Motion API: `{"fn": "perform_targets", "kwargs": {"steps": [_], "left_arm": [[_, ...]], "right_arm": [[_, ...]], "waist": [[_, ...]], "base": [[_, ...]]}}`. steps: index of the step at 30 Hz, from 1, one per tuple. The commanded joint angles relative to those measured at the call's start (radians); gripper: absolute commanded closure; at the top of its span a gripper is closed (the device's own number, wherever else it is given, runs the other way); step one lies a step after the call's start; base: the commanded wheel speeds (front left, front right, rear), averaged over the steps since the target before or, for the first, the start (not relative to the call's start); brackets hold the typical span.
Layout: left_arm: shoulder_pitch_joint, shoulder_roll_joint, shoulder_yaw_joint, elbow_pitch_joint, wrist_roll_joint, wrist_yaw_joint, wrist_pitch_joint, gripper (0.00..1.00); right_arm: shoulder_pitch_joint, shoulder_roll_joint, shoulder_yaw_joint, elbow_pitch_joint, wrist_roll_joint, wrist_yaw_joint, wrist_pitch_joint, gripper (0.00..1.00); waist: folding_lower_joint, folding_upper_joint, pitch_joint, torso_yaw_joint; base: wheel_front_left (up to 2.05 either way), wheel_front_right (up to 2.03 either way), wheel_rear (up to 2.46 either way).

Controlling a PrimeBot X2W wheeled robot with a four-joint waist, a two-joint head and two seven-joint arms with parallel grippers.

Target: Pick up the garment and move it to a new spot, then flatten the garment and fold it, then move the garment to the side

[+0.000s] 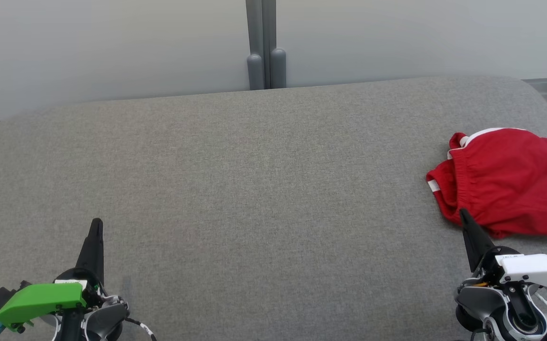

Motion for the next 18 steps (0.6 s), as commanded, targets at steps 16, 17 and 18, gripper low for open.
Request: {"fn": "perform_targets", "kwargs": {"steps": [16,17,18], "left_arm": [[-0.011,0.000,0.003,-0.002,-0.001,-0.002,-0.001,1.00],[-0.011,0.000,0.003,-0.002,-0.001,-0.002,-0.001,1.00],[-0.011,0.000,0.003,-0.002,-0.001,-0.003,-0.001,1.00]], "right_arm": [[-0.007,-0.005,0.000,-0.004,0.006,0.000,0.002,1.00],[-0.007,-0.005,0.000,-0.004,0.006,0.000,0.002,1.00],[-0.007,-0.005,0.000,-0.004,0.006,0.000,0.002,1.00]], "waist": [[0.0000,-0.0001,0.000,0.000],[0.0000,-0.0001,0.000,0.000],[0.0000,-0.0001,0.000,0.000]], "base": [[0.00,0.00,0.00],[0.00,0.00,0.00],[0.00,0.00,0.00]]}}
